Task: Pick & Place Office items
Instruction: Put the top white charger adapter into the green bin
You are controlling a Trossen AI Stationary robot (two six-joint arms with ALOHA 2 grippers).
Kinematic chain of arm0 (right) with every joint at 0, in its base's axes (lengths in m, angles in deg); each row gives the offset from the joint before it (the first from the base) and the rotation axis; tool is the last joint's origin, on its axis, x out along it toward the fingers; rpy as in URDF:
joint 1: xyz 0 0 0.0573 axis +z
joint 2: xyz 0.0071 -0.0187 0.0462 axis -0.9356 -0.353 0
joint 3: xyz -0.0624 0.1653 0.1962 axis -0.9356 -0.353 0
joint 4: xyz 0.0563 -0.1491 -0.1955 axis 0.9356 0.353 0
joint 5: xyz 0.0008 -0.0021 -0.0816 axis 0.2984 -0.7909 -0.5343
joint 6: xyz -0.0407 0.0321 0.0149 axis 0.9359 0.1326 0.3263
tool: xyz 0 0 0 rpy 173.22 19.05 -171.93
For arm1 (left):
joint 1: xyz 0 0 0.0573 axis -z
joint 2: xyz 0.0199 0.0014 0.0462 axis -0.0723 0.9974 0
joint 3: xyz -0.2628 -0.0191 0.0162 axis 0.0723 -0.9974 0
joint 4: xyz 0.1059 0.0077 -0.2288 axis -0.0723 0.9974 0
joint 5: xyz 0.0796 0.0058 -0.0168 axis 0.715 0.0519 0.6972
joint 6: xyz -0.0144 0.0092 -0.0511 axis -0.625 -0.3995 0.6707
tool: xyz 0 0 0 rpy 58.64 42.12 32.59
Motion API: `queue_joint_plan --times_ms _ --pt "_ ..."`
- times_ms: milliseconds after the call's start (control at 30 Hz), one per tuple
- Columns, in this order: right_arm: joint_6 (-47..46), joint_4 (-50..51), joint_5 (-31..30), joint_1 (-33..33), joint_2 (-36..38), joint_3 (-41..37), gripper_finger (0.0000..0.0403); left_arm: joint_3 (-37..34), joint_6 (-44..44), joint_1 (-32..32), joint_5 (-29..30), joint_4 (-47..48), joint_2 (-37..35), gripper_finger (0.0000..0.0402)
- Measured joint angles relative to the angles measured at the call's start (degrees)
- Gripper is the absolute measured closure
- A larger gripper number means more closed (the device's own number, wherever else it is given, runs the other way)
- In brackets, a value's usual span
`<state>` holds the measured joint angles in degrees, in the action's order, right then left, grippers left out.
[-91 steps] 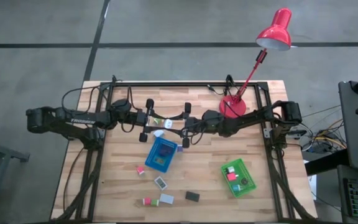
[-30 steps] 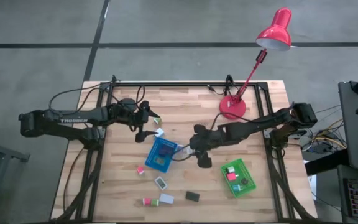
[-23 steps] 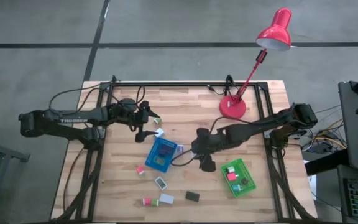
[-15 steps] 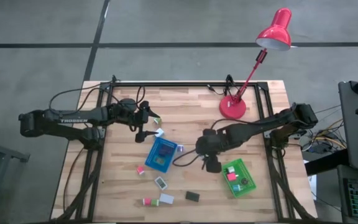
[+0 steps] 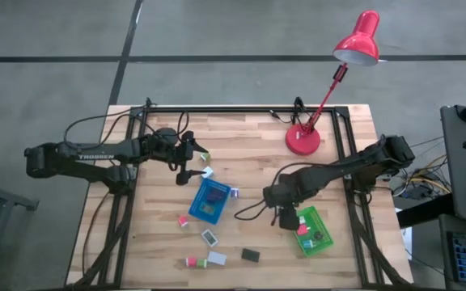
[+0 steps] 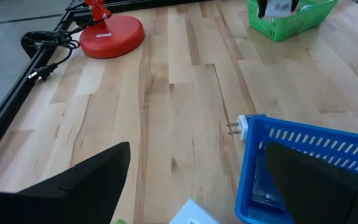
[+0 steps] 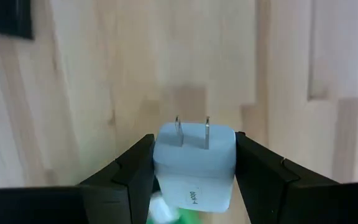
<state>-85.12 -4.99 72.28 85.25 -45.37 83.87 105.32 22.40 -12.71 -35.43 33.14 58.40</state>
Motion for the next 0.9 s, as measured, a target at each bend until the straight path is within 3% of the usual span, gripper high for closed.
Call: queue_joint_plan --times_ms 467,900 --pt "-7.0 8.1 1.2 5.0 0.3 3.5 0.0226 0.1 -0.5 0.0 1.5 0.0 0.0 0.0024" --pt "-13.6 12.0 4.2 9.8 0.3 1.8 0.0226 0.2 -0.9 0.0 1.4 0.0 0.0 0.0024"
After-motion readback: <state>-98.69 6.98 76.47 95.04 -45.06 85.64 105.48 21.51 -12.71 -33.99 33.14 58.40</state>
